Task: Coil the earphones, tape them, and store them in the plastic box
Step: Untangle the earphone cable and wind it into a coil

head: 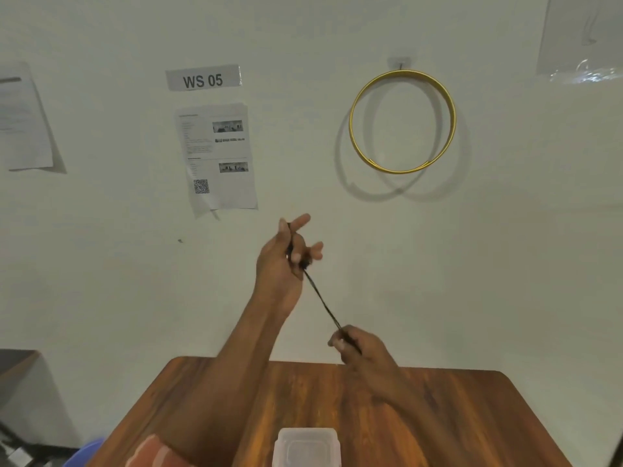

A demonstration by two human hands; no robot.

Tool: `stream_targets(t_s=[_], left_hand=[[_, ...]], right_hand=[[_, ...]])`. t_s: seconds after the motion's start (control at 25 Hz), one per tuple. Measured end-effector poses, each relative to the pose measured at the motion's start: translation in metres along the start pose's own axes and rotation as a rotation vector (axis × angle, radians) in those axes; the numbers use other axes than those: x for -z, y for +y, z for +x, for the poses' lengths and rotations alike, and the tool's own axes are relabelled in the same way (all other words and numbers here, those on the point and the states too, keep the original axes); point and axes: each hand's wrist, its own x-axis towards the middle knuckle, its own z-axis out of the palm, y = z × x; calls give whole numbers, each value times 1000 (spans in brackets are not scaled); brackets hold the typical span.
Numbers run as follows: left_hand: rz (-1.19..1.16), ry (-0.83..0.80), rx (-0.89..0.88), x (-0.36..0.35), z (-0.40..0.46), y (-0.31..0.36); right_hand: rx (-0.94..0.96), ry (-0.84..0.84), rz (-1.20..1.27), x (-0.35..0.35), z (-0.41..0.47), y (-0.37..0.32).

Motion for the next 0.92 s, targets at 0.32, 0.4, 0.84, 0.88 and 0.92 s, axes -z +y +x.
stream_targets(t_s=[0.32,0.4,0.84,0.88,0.92], left_hand=[[1376,-227,-127,57,7,-44],[1121,-342,157,59,-23,-56],[-205,-276,722,14,-123,-60],[-219,-262,695,13,-122,-59],[-235,-233,653,12,-119,-58]], right_hand=[[106,0,-13,39,-30,-44],[158,66,-64,61,-21,-57],[-67,126,247,39,22,7],[-119,126,275,27,15,18],[-173,117,298,15,5,27]])
